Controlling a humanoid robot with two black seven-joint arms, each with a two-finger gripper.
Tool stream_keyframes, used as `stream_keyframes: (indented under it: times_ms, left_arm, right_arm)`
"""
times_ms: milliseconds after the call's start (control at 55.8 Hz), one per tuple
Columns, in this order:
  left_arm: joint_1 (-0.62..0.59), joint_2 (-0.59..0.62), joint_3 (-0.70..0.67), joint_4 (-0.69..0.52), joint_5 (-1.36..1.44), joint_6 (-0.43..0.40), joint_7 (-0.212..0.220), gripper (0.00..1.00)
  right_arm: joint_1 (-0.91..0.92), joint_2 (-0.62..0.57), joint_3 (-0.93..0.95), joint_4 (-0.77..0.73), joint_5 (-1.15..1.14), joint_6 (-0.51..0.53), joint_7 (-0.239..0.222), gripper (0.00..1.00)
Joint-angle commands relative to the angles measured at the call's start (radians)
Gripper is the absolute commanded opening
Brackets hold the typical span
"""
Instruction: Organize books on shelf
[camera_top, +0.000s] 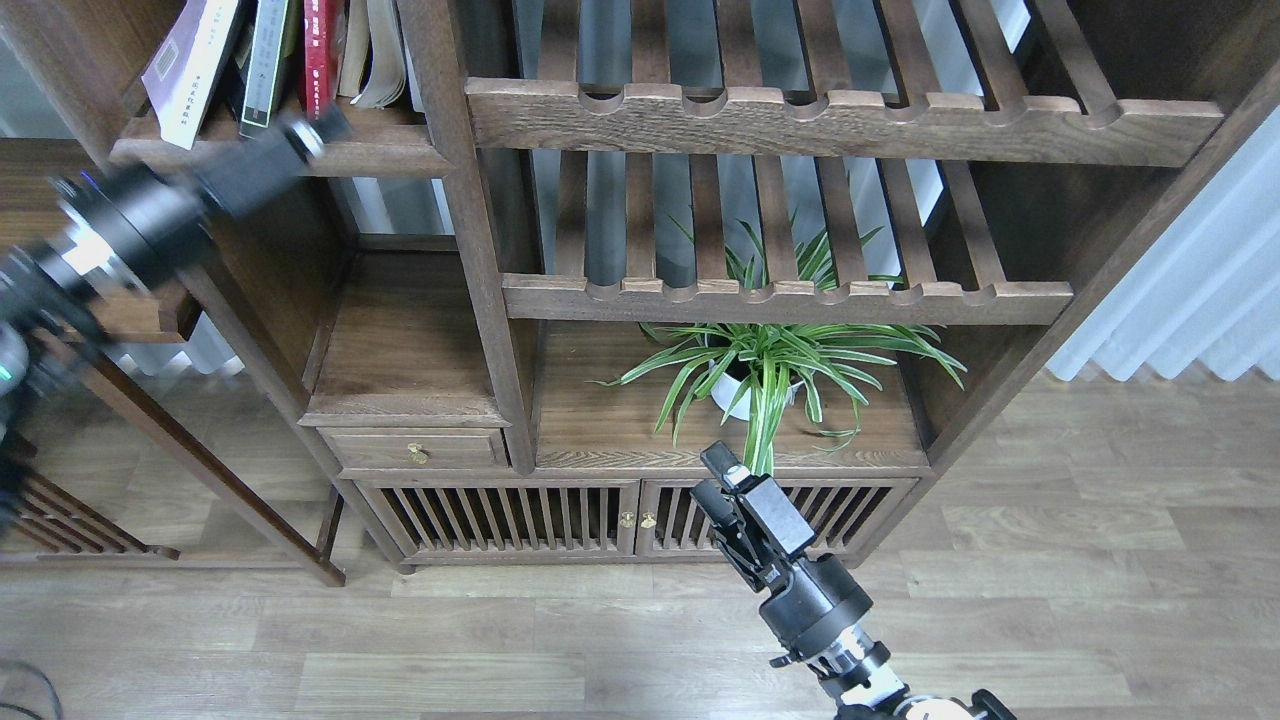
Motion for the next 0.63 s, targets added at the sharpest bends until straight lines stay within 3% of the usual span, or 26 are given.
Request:
stream_keyframes:
  times_ms: [0, 251, 609]
  left_arm:
    - [0.070, -0.031, -0.004, 0.003, 0.000, 0.000, 0.000, 0.97]
    - [0.216, -0.080, -0.024, 0.046, -0.003, 0.000, 0.000, 0.98]
    - [0.239, -0.126, -0.062, 0.092, -0.064, 0.000, 0.000, 0.98]
  right_arm:
    - [0.000, 0.000, 0.001, -0.001, 0.002, 0.000, 0.000, 0.99]
    - [0.000, 0.000, -0.001, -0.004, 0.002, 0.000, 0.000, 0.99]
    - [0.000, 0.000, -0.008, -0.009, 0.002, 0.000, 0.000, 0.99]
